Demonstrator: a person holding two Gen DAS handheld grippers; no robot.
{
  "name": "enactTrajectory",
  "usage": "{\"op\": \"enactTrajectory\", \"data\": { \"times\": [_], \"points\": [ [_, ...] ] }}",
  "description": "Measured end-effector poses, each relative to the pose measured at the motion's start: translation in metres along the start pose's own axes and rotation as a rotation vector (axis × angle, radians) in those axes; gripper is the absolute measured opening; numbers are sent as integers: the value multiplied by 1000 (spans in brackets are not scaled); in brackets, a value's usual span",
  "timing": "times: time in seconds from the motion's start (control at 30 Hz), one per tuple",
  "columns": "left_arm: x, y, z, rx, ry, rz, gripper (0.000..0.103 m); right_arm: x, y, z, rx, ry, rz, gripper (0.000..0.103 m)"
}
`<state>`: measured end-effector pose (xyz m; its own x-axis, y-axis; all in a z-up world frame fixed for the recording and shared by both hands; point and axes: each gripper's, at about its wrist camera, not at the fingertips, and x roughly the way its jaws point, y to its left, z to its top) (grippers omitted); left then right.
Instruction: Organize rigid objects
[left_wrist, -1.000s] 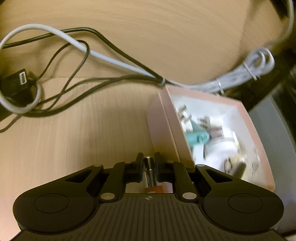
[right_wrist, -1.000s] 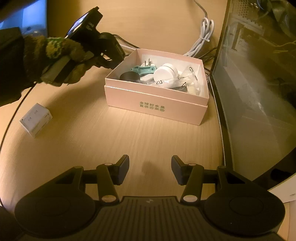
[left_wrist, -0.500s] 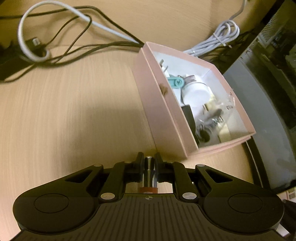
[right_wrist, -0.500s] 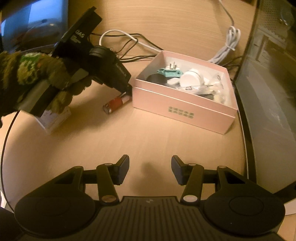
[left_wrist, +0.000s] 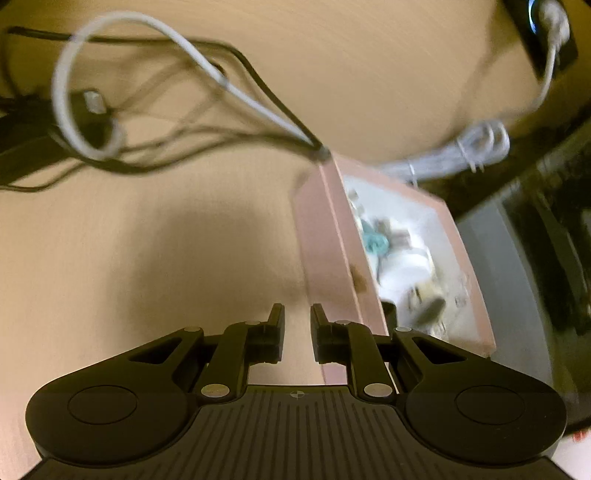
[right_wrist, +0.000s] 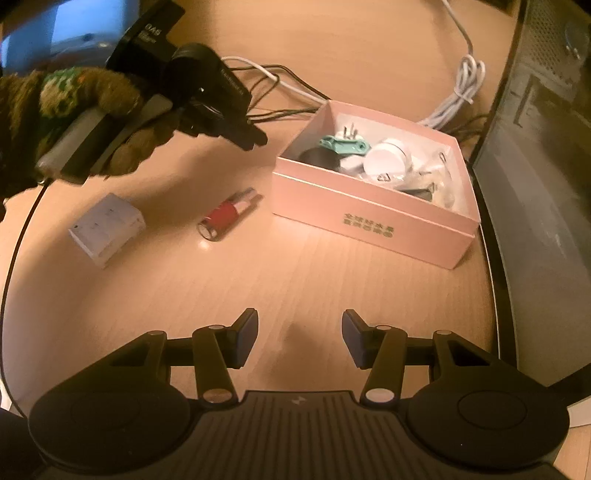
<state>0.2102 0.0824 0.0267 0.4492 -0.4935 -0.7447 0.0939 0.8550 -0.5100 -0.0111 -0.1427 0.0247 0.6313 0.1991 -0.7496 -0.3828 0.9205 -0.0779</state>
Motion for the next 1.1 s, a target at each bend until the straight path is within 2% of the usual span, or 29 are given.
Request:
{"op": "enactTrajectory", "data": {
  "times": [0.07, 0.13, 0.2, 0.27, 0.37, 0.47, 0.6, 0.73, 0.77, 0.8, 0.87, 1.0, 1.1],
  "points": [
    [-3, -7, -3, 50, 41, -1, 16, -1, -3, 0, 4, 0, -14, 50],
    [-20, -16, -16, 128, 20, 15, 16, -3, -6, -1, 15, -6, -24, 50],
    [-44, -20, -32, 158, -40, 43, 16, -4, -10, -2, 39, -9, -18, 50],
    [-70, -17, -46, 116, -140, 90, 16, -1, -12, 5, 89, -11, 24, 50],
    [-112, -6, -71, 31, -306, 212, 16, 9, 0, 26, 116, -40, 96, 50],
    [-140, 3, -99, -6, -379, 266, 16, 26, 22, 50, 113, -78, 128, 50],
    [-168, 27, -137, -85, -391, 287, 16, 63, 41, 76, 142, -61, 157, 50],
    [-179, 54, -168, -183, -350, 285, 16, 99, 58, 91, 84, -25, 139, 49],
    [-178, 58, -175, -200, -341, 280, 16, 105, 62, 93, 67, -18, 132, 46],
    [-179, 61, -181, -219, -332, 270, 16, 110, 64, 94, 53, -11, 127, 38],
    [-178, 63, -193, -259, -330, 257, 16, 115, 70, 95, 27, 8, 130, 20],
    [-182, 68, -208, -371, -367, 276, 16, 106, 70, 84, -29, 17, 121, 20],
    [-183, 65, -211, -413, -341, 254, 16, 89, 61, 66, -54, 16, 96, 20]
  ]
}}
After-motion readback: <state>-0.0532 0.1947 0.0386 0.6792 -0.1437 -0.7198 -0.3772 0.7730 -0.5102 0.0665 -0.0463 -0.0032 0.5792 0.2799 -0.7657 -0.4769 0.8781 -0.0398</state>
